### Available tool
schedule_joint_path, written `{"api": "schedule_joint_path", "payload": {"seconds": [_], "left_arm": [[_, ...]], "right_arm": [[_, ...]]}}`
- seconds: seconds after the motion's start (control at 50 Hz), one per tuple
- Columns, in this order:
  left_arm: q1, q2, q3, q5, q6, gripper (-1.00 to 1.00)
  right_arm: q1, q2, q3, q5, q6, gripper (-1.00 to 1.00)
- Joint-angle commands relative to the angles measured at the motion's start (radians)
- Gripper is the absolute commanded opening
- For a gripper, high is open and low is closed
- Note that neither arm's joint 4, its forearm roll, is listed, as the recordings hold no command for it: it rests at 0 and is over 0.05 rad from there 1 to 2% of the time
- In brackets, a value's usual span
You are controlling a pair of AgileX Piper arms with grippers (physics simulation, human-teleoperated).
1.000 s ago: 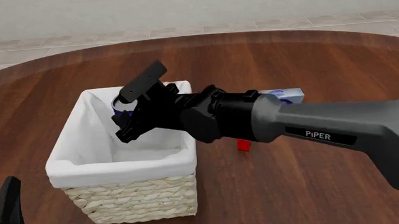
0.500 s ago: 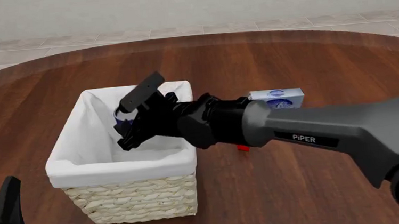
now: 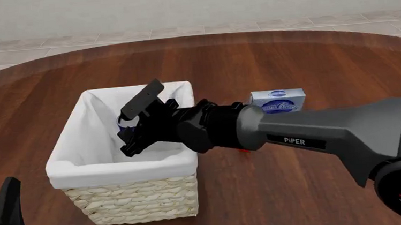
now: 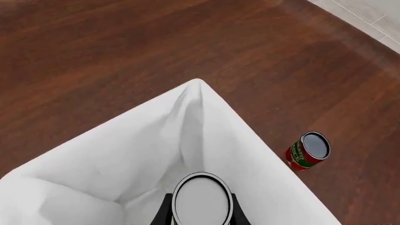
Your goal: Pick up the alphabet soup and put it in the basket.
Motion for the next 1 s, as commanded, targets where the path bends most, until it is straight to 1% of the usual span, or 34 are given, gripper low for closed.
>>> {"api": "schedule_joint_path", "payload": {"seconds": [0.02, 0.28, 0.44, 0.52, 0.54, 1.0], "left_arm": [[0.000, 0.000, 0.000, 0.000, 0.001, 1.00], [0.000, 0.000, 0.000, 0.000, 0.000, 1.00], [0.000, 0.000, 0.000, 0.000, 0.000, 1.00], [0.000, 0.000, 0.000, 0.000, 0.000, 1.00], [0.000, 0.000, 0.000, 0.000, 0.000, 1.00], [0.000, 0.000, 0.000, 0.000, 0.000, 1.00]], "right_arm": [[-0.002, 0.007, -0.010, 0.001, 0.015, -1.00], [-0.001, -0.002, -0.007, 0.004, 0.020, -1.00], [0.012, -0.006, -0.006, 0.003, 0.031, -1.00], [0.016, -0.006, -0.002, 0.000, 0.029, -1.00], [0.017, -0.005, -0.003, 0.000, 0.029, 1.00], [0.015, -0.005, -0.006, 0.004, 0.028, 1.00]]}}
